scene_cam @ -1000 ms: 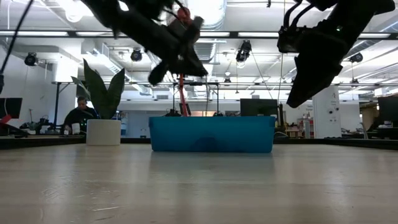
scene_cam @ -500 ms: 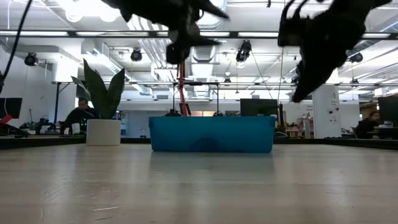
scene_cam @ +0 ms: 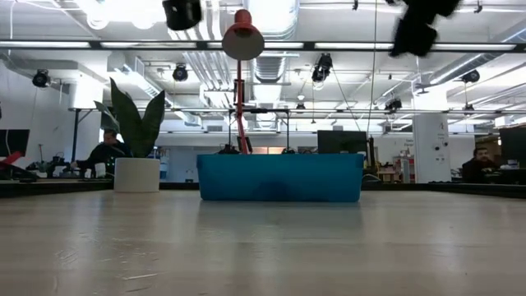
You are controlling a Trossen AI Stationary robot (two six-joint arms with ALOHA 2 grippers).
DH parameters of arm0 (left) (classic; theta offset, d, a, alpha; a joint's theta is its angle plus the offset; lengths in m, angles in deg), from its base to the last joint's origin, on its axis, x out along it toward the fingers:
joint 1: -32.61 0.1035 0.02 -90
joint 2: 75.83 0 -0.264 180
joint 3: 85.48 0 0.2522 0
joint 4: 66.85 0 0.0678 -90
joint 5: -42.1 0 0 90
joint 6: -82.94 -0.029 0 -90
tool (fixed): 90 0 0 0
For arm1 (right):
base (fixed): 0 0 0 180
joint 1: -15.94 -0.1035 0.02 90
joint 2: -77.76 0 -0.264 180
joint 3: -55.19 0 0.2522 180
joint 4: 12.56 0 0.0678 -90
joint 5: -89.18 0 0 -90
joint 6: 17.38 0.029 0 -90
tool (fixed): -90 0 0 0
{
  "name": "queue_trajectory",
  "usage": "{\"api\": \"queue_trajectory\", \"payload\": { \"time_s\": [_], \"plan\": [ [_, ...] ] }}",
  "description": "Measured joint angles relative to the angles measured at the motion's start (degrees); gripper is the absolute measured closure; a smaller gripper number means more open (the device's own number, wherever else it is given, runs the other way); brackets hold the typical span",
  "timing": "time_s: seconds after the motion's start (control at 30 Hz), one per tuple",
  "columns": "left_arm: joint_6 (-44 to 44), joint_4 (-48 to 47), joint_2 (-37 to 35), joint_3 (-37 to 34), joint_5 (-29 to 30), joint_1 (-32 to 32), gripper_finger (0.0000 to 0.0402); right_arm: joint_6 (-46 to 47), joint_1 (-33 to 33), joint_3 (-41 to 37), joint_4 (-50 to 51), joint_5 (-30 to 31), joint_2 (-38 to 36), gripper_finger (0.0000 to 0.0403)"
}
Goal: Pick and place rubber bands into bin
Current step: Return to Home Position
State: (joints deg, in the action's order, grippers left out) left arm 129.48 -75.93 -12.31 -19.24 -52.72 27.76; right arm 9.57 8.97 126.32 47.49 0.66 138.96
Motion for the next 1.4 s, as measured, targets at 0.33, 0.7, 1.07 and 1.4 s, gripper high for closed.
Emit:
{"api": "queue_trajectory", "payload": {
  "time_s": [0.33, 0.7, 1.07, 1.4],
  "plan": [
    [-13.33, 14.81, -16.83, -20.73, -1.47, -3.89, 0.0178, 2.43, 9.23, -24.0, -22.22, -18.97, -30.22, 0.0227],
    [-22.68, 40.73, -23.34, -36.2, -8.21, -5.69, 0.0178, 6.6, 9.4, -29.64, -23.4, -10.47, -43.09, 0.0227],
    [-29.71, 60.92, -24.69, -51.54, -12.69, -5.17, 0.0178, -0.47, 9.39, -39.32, -31.0, -12.24, -57.57, 0.0227],
    [-27.56, 55.91, -23.23, -52.01, -14.7, -5.07, 0.0178, -7.25, 9.39, -50.11, -46.52, -13.95, -59.25, 0.0227]
  ]
}}
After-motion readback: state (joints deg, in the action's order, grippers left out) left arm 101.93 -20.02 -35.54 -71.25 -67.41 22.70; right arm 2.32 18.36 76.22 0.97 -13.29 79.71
